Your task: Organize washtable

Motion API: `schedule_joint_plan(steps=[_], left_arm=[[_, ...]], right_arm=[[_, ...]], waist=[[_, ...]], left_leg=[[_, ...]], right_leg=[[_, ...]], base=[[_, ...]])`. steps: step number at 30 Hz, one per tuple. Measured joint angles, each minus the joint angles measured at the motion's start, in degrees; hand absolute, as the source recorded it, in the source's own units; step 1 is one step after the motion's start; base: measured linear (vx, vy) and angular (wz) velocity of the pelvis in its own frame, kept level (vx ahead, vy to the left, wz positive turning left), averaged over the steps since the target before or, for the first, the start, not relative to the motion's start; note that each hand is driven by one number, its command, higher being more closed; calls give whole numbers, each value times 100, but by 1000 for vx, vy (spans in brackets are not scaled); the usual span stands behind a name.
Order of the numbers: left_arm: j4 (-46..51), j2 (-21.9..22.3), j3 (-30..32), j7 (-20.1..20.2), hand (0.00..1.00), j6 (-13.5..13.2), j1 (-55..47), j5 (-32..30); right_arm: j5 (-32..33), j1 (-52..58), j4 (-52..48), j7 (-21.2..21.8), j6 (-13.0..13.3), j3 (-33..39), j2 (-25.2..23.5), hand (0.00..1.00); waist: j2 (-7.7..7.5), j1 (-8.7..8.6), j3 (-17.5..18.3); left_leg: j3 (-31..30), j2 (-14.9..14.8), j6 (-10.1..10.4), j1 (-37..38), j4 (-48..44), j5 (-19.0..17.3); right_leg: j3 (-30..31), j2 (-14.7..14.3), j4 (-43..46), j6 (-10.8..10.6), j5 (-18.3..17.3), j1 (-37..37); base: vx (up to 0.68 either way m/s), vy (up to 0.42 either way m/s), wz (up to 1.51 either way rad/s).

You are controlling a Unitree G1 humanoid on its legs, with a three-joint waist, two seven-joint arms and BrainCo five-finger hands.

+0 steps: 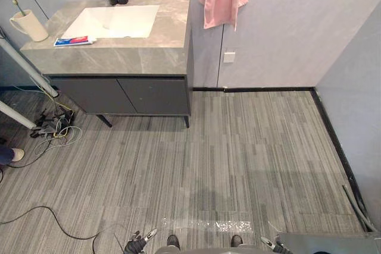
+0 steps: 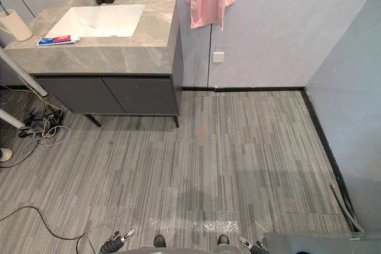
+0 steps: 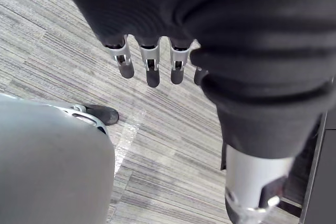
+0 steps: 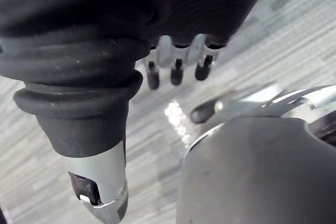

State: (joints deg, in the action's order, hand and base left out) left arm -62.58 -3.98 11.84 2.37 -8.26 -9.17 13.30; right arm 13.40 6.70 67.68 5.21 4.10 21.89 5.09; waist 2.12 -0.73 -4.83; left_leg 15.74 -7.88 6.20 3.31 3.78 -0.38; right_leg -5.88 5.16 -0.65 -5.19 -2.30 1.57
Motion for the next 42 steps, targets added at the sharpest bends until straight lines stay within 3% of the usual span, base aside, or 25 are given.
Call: schedule_joint_plan(steps=[42], left_arm=[[-5,-2,-15,6,0,3,-58,2]], right_arm=[[-44,23,32,7,-7,-272,54,0]], waist=[[-43,-11,200]], left_leg=[[-12,0,3,244,25,-2]], right_leg=[[-12,-14,-191,6,83,279]], base=[[-8,-3,0]])
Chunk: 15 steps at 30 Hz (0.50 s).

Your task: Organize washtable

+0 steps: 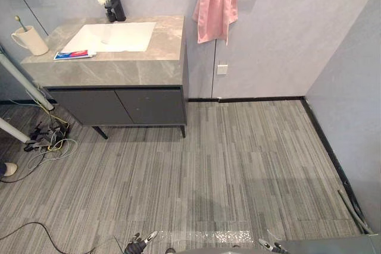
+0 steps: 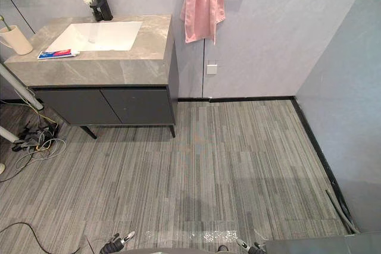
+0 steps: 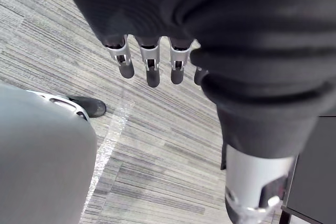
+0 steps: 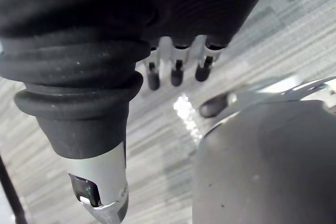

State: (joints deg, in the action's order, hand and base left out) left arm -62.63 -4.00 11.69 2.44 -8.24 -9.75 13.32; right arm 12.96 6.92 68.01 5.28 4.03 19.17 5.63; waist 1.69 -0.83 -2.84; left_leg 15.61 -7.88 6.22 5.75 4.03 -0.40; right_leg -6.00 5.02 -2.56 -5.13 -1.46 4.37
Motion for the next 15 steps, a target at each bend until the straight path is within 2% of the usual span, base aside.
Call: schedule_joint_plan(steps=[4,6,7,8,9,10,11,12,13,14,15], left_arm=[[6,-16,12,-3,0,6,34,9],[13,-31,30,-5,0,11,110,80],[23,-31,76,-7,0,11,95,149],[40,-61,297,-4,0,16,52,229],[75,-46,474,-4,0,18,20,255],[236,47,710,-8,0,25,-61,312],[321,122,910,-6,0,21,-161,367],[370,160,937,-4,0,17,-173,386],[365,199,924,-7,0,16,-177,401],[370,270,895,5,0,16,-191,399],[371,325,870,4,0,15,-172,399]], right_arm=[[51,-31,-9,5,-11,-3,-4,0],[113,-43,-31,8,-7,2,-17,0],[120,-19,-33,10,-7,12,-20,0],[118,7,-17,6,-10,60,-84,0],[117,24,-6,6,-10,68,-109,0],[113,58,-26,9,-10,61,-124,0],[116,117,-68,-3,-14,57,-186,0],[105,129,-120,-3,-19,50,-195,0],[100,163,-184,-9,-48,75,-165,0],[96,127,-198,-11,-51,81,-119,0],[96,91,-201,-7,-50,124,-79,0]], waist=[[-11,-13,-14],[-22,-16,-103],[46,-20,-209],[-50,-1,-231],[-87,5,-230],[-107,15,-256],[-89,51,-264],[-159,72,-324],[-102,84,-319],[-64,123,-334],[8,175,-371]], left_leg=[[-4,-48,16,-179,-206,-59],[-52,-249,71,-476,-848,-375],[-128,-443,177,-620,-1436,-632],[-184,-615,256,-942,-2389,-759],[-182,-739,214,-1174,-2975,-726],[-283,-953,-89,-1589,-3973,-489],[-453,-1090,-173,-1936,-4715,-52],[-477,-1142,-138,-2171,-5036,49],[-454,-992,-164,-2421,-5216,-296],[-380,-705,-314,-2538,-4763,-524],[-354,-546,-329,-2546,-4349,-533]], right_leg=[[-30,-5,173,26,-79,-123],[-44,-47,596,88,-320,-282],[-77,-140,813,224,-512,-283],[-48,-180,979,293,-698,-243],[-26,-208,1072,293,-771,-245],[10,-281,1199,380,-865,-178],[62,-326,1238,482,-933,-86],[120,-334,1231,523,-955,-40],[193,-289,1210,565,-976,9],[291,-246,1175,592,-988,4],[345,-228,1147,595,-987,-17]], base=[[-2,-6,6],[-7,-59,6],[-52,-92,1],[-61,-103,-7],[-55,-149,-22],[-4,-187,-24],[21,-173,-20],[41,-110,-13],[65,-49,-14],[69,-20,-21],[65,28,-45]])
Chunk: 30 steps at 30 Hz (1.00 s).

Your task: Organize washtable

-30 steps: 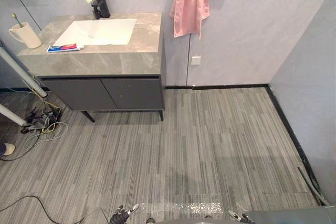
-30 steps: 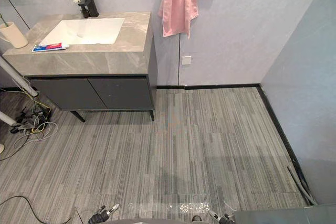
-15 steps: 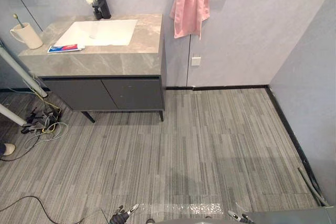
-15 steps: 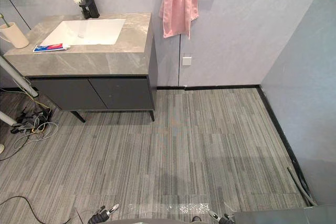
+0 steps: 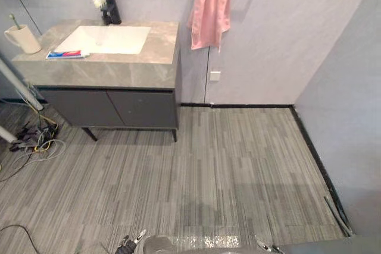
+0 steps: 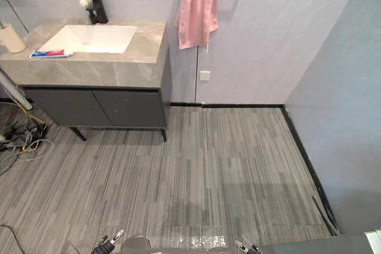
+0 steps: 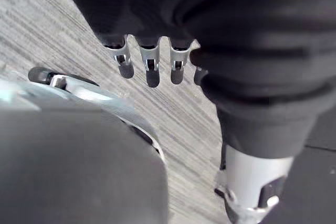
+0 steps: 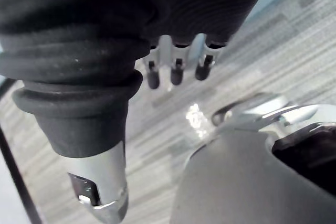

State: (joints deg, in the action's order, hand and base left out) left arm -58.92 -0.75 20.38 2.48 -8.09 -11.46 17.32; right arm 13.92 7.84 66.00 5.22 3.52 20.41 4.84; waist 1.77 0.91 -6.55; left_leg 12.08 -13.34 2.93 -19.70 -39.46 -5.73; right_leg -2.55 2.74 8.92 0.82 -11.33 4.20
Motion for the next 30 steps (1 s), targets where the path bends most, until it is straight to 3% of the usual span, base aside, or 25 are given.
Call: schedule_joint_plan(steps=[2,3,5,6,7,8,9,10,11,12,14,15,16,18,20,21,22,23,25,27,28,29,30], left_arm=[[-22,185,14,2,0,4,-146,0],[-31,206,56,0,0,11,-166,5],[-19,224,66,-2,0,12,-187,5],[-13,186,182,9,0,8,-274,4],[-10,171,236,9,0,3,-302,3],[-12,-4,235,16,0,0,-311,2],[-12,-108,147,24,0,4,-245,-13],[-6,-165,64,28,0,3,-197,-25],[30,-235,-65,45,0,0,-183,-34],[42,-261,-187,46,0,2,-147,-61],[221,-140,-272,46,0,1,-64,-67],[317,-96,-288,47,0,-1,-49,-66],[436,-36,-371,43,0,-7,54,-63],[442,39,-662,40,0,-42,333,-51],[568,182,-828,14,0,-133,425,-7],[618,189,-866,-1,0,-141,417,-7],[660,229,-901,-4,0,-147,417,-8],[624,216,-902,-10,0,-144,398,-10],[600,309,-903,-8,0,-145,370,-17],[519,375,-880,-16,0,-120,364,-14],[524,411,-875,-12,0,-120,333,-7],[552,400,-879,-10,0,-123,324,1],[619,325,-905,-12,0,-125,326,5]], right_arm=[[1,-137,-93,-8,8,146,90,0],[2,-141,-114,-9,8,177,84,0],[-1,-112,-246,-19,14,180,38,0],[-16,-33,-246,-18,8,182,-2,0],[-37,41,-245,-18,6,180,-43,0],[-56,54,-240,7,10,222,-251,0],[-55,53,-235,11,13,239,-305,0],[-53,58,-236,14,13,238,-342,0],[-51,49,-240,14,15,212,-358,0],[-53,48,-263,22,16,149,-328,0],[-51,102,-592,47,34,32,-267,0],[-50,112,-718,47,42,-50,-267,0],[-39,110,-937,46,59,-161,-289,0],[37,93,-1300,-8,65,-344,-312,0],[179,35,-1733,-50,99,-649,-313,0],[215,36,-1858,-57,127,-765,-319,0],[252,29,-2050,-76,180,-985,-325,0],[249,13,-2102,-105,221,-1166,-310,0],[247,-209,-2147,-124,236,-1249,-298,0],[247,-337,-2244,-128,261,-1310,-343,0],[248,-341,-2247,-145,261,-1496,-358,0],[248,-354,-2254,-151,268,-1549,-347,0],[249,-373,-2307,-161,279,-1670,-350,0]], waist=[[224,40,-29],[241,47,-18],[223,220,21],[135,317,227],[26,338,311],[-293,299,432],[-427,244,419],[-463,189,415],[-499,118,410],[-487,116,402],[-313,128,380],[-291,138,372],[-244,110,363],[-121,21,262],[13,-18,194],[2,-24,193],[-30,-25,205],[-87,-46,271],[142,7,321],[286,-3,238],[277,32,180],[307,48,155],[248,117,98]], left_leg=[[142,422,34,18,1797,61],[125,478,37,15,2098,63],[19,559,-49,34,2204,28],[-16,642,-299,-101,1863,-4],[95,671,-311,-76,1792,-6],[350,908,-386,54,1732,-275],[386,1044,-441,231,1723,-414],[373,1111,-466,362,1700,-514],[357,1186,-489,587,1685,-671],[351,1214,-500,867,1682,-828],[325,1154,-540,1598,1808,-1112],[316,1149,-563,1743,1866,-1186],[199,1125,-535,1941,1943,-1301],[-53,1008,-427,2185,1962,-1428],[-258,838,-215,2744,2239,-1566],[-303,815,-146,2890,2326,-1604],[-452,751,23,3179,2463,-1700],[-655,666,125,3355,2497,-1674],[-822,323,323,3134,1919,-1354],[-967,11,209,2518,397,-593],[-981,-269,214,2009,-874,145],[-899,-406,159,1782,-1472,101],[-584,-604,-50,1392,-2344,-37]], right_leg=[[259,-13,-189,13,8,-192],[340,-29,-264,13,8,-214],[654,-50,-306,-28,-16,-285],[887,29,-54,-293,-181,-367],[900,85,216,-420,-298,-481],[893,369,1801,-1060,-761,-1108],[884,458,2907,-1556,-737,-1462],[879,480,3551,-1664,-575,-1627],[870,496,4259,-1658,-221,-1822],[776,517,4824,-1602,-81,-1956],[130,539,5221,-1110,-263,-2199],[-8,537,5175,-999,-326,-2306],[-266,541,4867,-751,-463,-2559],[-438,547,3726,-632,-505,-2776],[-358,526,1794,-504,106,-2787],[-338,534,1466,-506,286,-2793],[-320,539,1208,-493,754,-2853],[-275,477,1663,-452,1199,-2888],[-497,324,2141,-246,668,-2927],[-711,120,2085,-60,335,-2512],[-797,-60,1755,48,221,-2015],[-846,-146,1570,71,208,-1731],[-849,-253,1204,126,176,-1162]], base=[[135,126,-78],[200,157,-86],[286,214,-106],[370,261,-108],[490,255,-96],[437,171,-45],[517,175,-18],[356,106,17],[447,120,15],[449,93,3],[485,58,-13],[453,3,1],[472,-43,44],[481,-84,79],[531,-137,70],[756,-268,64],[837,-338,79],[861,-361,64],[683,-335,28],[641,-352,17],[487,-251,8],[569,-267,3],[541,-225,-1]])
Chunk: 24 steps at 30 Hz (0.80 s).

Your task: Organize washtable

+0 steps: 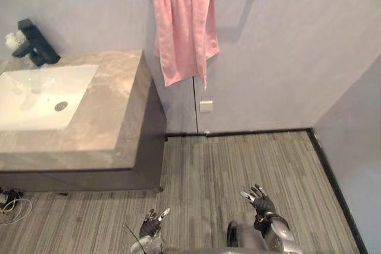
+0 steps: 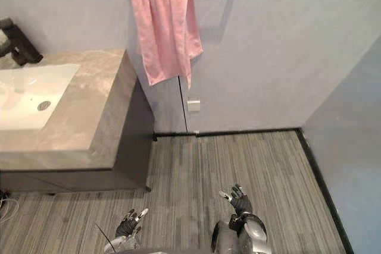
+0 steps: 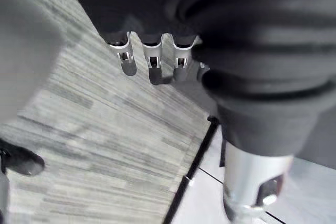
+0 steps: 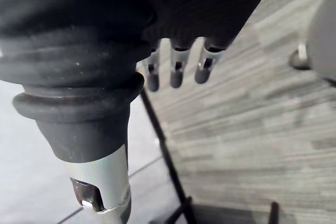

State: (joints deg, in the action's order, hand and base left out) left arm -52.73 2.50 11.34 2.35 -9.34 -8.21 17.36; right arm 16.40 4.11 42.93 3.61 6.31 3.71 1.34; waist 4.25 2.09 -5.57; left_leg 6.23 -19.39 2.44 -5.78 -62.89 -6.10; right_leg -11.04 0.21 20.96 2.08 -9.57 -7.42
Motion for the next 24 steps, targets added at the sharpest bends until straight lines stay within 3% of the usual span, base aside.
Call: schedule_joint_plan(steps=[1,4,7,8,9,10,11,14,15,17,21,22,23,24], left_arm=[[126,-73,-61,-2,0,-2,-11,4],[934,-152,-493,-10,0,-8,-217,8],[1914,-202,-967,-51,0,-1,-399,31],[2488,-140,-1167,-139,0,-4,-455,48],[2585,-124,-1189,-155,0,-5,-459,41],[2950,-124,-1306,-264,0,-12,-440,13],[3314,-169,-1385,-312,0,-15,-392,-33],[3545,-202,-1642,-418,0,-65,-360,-250],[3550,-211,-1701,-457,0,-62,-394,-297],[3609,-289,-1790,-508,0,-65,-518,-463],[3442,-355,-1817,-530,0,-86,-516,-590],[3348,-378,-1818,-567,0,-86,-536,-648],[3280,-448,-1808,-650,0,-85,-605,-735],[3229,-496,-1800,-653,0,-80,-649,-788]], right_arm=[[2,55,-166,-3,4,-42,-20,0],[74,106,-872,-137,95,-40,-11,0],[185,101,-1413,-243,280,-41,80,0],[224,87,-1622,-264,339,-28,159,0],[222,76,-1644,-280,349,-23,164,0],[220,8,-1687,-399,350,-46,70,0],[202,29,-1860,-466,388,-172,4,0],[198,53,-2008,-487,409,-519,-155,0],[199,87,-2000,-487,410,-662,-185,0],[196,158,-1994,-450,414,-1113,-257,0],[189,378,-1940,-365,385,-1283,-299,0],[176,469,-1940,-361,378,-1285,-300,0],[97,564,-1943,-350,354,-1347,-305,0],[73,592,-1952,-333,350,-1397,-276,0]], waist=[[-91,40,-32],[-144,59,-39],[-296,204,-123],[-206,217,-93],[-193,226,-93],[-367,266,-59],[-534,212,-44],[-627,194,-53],[-613,192,-58],[-558,192,5],[-580,150,24],[-596,164,32],[-728,175,103],[-765,164,122]], left_leg=[[266,5,-151,-333,-314,-100],[571,267,-95,-1322,459,-401],[632,961,20,-1536,3100,-376],[492,1202,97,-1494,4398,198],[453,1228,45,-1482,4490,474],[475,1403,-258,-1375,4528,751],[473,1545,-383,-1406,4457,596],[744,1594,-621,-1067,4278,201],[789,1600,-631,-838,4410,141],[830,1578,-548,-268,4939,48],[799,1497,-461,-26,5033,2],[793,1481,-456,10,4976,5],[782,1552,-324,99,4959,1],[739,1590,-215,161,4961,-69]], right_leg=[[2,-1,-385,11,-7,479],[-33,8,-1138,15,-15,1125],[-43,217,-1546,-200,-142,1598],[-57,194,-1638,-377,-267,1760],[-50,184,-1635,-423,-302,1786],[42,349,-1594,-525,-435,1855],[61,507,-1400,-553,-450,1764],[327,771,-40,-665,-399,1384],[324,891,343,-798,-389,1270],[-80,1049,692,-672,-669,958],[-208,1210,245,-709,-646,343],[-77,1188,-71,-806,-510,260],[59,1206,-661,-787,283,176],[98,1232,-657,-918,371,143]], base=[[521,-202,5],[504,-109,7],[452,83,1],[347,125,3],[544,201,-3],[471,150,-1],[565,174,2],[436,154,-13],[376,121,-44],[289,79,-40],[220,-37,6],[288,-197,31],[178,-186,30],[169,-205,25]])
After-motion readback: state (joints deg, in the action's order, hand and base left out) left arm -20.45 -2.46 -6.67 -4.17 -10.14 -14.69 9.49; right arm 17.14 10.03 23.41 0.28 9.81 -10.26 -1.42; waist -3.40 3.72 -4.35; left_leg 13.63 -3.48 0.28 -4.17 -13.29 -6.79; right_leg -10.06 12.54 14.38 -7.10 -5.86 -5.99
